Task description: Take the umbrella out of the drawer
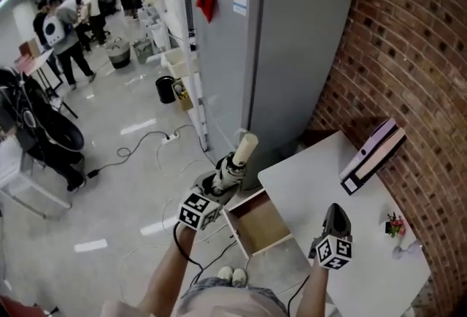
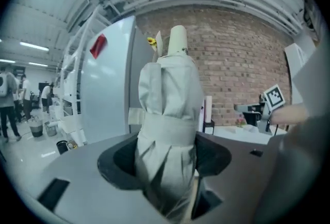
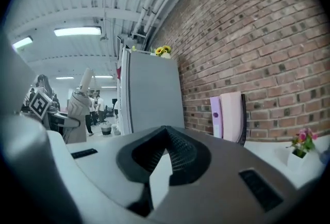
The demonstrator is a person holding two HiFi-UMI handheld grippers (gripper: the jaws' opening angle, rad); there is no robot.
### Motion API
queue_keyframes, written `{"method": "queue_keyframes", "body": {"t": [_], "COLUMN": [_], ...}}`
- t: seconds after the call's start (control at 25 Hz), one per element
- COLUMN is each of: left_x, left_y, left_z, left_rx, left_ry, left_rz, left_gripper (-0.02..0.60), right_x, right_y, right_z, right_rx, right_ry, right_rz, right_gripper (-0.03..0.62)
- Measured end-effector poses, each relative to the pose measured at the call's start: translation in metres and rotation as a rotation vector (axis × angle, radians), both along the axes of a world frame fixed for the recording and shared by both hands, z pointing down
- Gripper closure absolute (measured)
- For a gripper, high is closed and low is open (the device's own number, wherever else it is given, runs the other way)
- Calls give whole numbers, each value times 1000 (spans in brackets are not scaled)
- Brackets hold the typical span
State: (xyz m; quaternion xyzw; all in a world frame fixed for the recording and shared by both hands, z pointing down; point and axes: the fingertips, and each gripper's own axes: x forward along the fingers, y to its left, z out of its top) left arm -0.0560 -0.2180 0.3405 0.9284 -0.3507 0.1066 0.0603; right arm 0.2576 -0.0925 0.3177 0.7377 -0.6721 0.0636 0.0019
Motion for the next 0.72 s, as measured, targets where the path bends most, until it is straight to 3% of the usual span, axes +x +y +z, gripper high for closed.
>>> {"method": "queue_keyframes", "body": {"t": [0.12,0.28,0.72], "left_x": [-13,-30,-37], "left_y": [2,4,1], "left_z": [-27,-45,-47], "left_rx": [30,85,109], "left_ry": [104,147,161], "left_rz": [-103,-202,-218], "left_gripper": [305,305,305], "right_x": [8,16,20], "right_y": [5,8,5], "right_z": [-18,-29,-37], "right_rx": [62,115,136], "right_ry": [24,24,71], "right_rz": [-6,1,23], "right_gripper": [576,576,577]}}
